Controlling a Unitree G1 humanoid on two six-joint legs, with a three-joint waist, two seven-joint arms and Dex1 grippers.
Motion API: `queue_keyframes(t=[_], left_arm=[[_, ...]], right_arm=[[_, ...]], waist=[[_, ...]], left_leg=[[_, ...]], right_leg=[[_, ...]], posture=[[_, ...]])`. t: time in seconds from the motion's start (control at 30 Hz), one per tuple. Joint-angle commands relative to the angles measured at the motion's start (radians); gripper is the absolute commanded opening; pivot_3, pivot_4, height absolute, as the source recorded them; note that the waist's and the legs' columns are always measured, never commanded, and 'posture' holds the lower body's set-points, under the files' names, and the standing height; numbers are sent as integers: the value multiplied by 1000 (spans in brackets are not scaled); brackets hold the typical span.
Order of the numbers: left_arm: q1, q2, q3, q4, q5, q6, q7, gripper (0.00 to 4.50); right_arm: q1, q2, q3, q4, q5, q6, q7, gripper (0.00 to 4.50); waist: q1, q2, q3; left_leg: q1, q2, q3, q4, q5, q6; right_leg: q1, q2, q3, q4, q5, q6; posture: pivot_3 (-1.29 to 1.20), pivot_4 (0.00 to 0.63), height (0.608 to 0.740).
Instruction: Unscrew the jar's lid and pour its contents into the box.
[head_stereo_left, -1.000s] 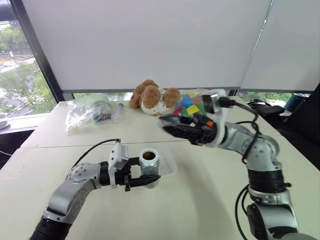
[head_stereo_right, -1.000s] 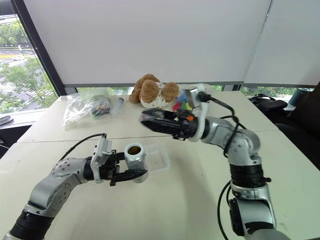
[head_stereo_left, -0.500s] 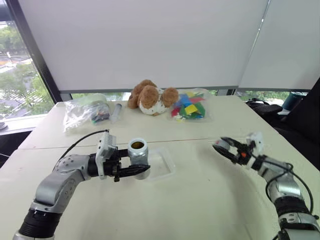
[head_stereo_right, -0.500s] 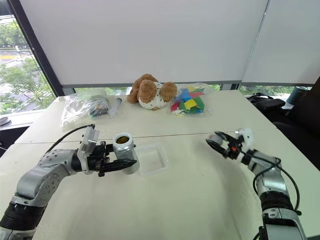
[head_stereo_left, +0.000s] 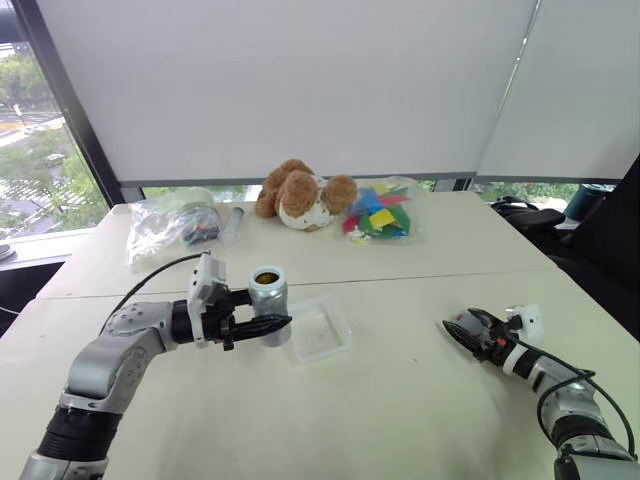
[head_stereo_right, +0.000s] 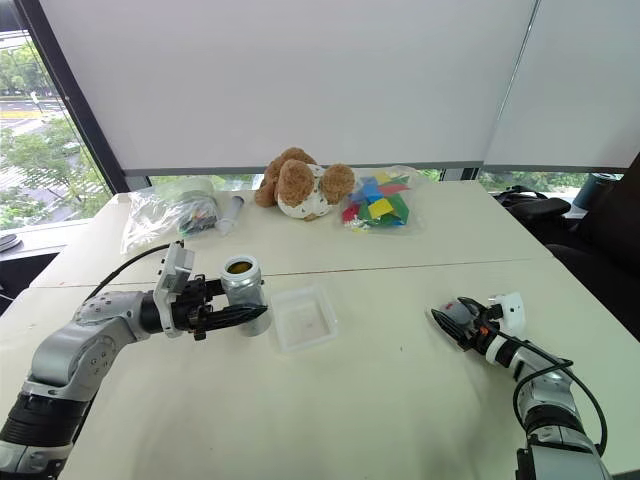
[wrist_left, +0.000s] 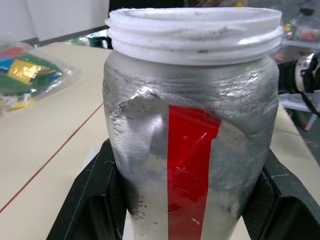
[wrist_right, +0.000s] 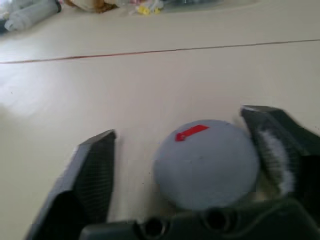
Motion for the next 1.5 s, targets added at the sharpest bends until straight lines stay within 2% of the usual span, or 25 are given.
queue_keyframes(t=[0.03,0.07,0.2,0.3,0.4,0.5,0.63,0.8,0.87,1.0,1.13,1.3,1.5], left_arm=[[-49,-5,31,26,47,-45,54,2232],[-60,-8,35,38,51,-53,59,2232],[-146,-17,7,155,185,-185,112,2232],[-202,-21,-38,263,323,-338,147,2232],[-259,-46,-80,383,444,-527,190,2232],[-314,-90,-118,483,568,-688,297,2232],[-342,-118,-173,569,737,-884,444,2232],[-389,-75,-261,667,1086,-1071,800,2232],[-412,-47,-329,695,1277,-1121,1002,2232],[-466,11,-524,672,1708,-1086,1473,2232],[-524,15,-685,747,1967,-927,1784,2232],[-600,-15,-802,881,2142,-693,2055,2232],[-659,-57,-904,991,2221,-541,2238,2232]], right_arm=[[70,-28,-39,-217,56,-20,54,4420],[100,-36,-44,-289,67,-18,62,4420],[349,-113,-50,-800,139,136,88,4420],[490,-165,-63,-1047,174,175,121,4420],[603,-218,-76,-1252,294,368,123,4420],[627,-198,-71,-1352,325,430,70,4420],[635,-155,-56,-1388,294,445,16,4420],[639,-120,-49,-1415,282,459,-31,4420],[639,-109,-45,-1418,276,460,-46,4420],[639,-96,-37,-1425,267,466,-64,4420],[629,-88,-24,-1430,262,474,-76,4420],[618,-82,-9,-1441,269,487,-96,4420],[607,-61,4,-1470,277,517,-134,4420]], waist=[[3,0,0],[4,1,0],[9,3,1],[5,3,1],[5,3,1],[7,1,2],[10,1,2],[9,1,2],[10,-1,3],[12,0,3],[20,-1,3],[26,-2,3],[30,-3,4]], left_leg=[[0,0,0,0,0,0],[0,0,0,0,0,0],[-1,0,-1,0,0,0],[0,0,-1,0,0,0],[1,0,0,0,0,0],[1,0,-1,1,0,0],[0,-1,0,1,0,0],[0,-1,0,1,0,0],[0,-1,-1,1,0,0],[0,-1,0,1,0,0],[0,-1,0,1,0,0],[0,-1,1,1,0,0],[-1,-1,1,1,0,0]], right_leg=[[0,0,0,0,0,0],[0,0,0,0,0,1],[0,0,-1,1,2,4],[0,0,-1,1,1,5],[1,0,0,0,1,4],[1,0,0,0,1,4],[1,0,-1,-1,2,4],[1,0,-1,-1,2,5],[1,0,-1,0,2,5],[1,-1,-1,0,3,8],[1,-1,-1,-1,4,9],[0,0,-1,0,4,9],[0,-1,-1,0,4,10]], posture=[[0,150,740],[0,150,740],[0,150,740],[0,150,740],[0,150,740],[0,150,740],[0,150,740],[0,150,740],[0,150,740],[0,150,740],[0,150,740],[0,150,740],[0,150,740]])
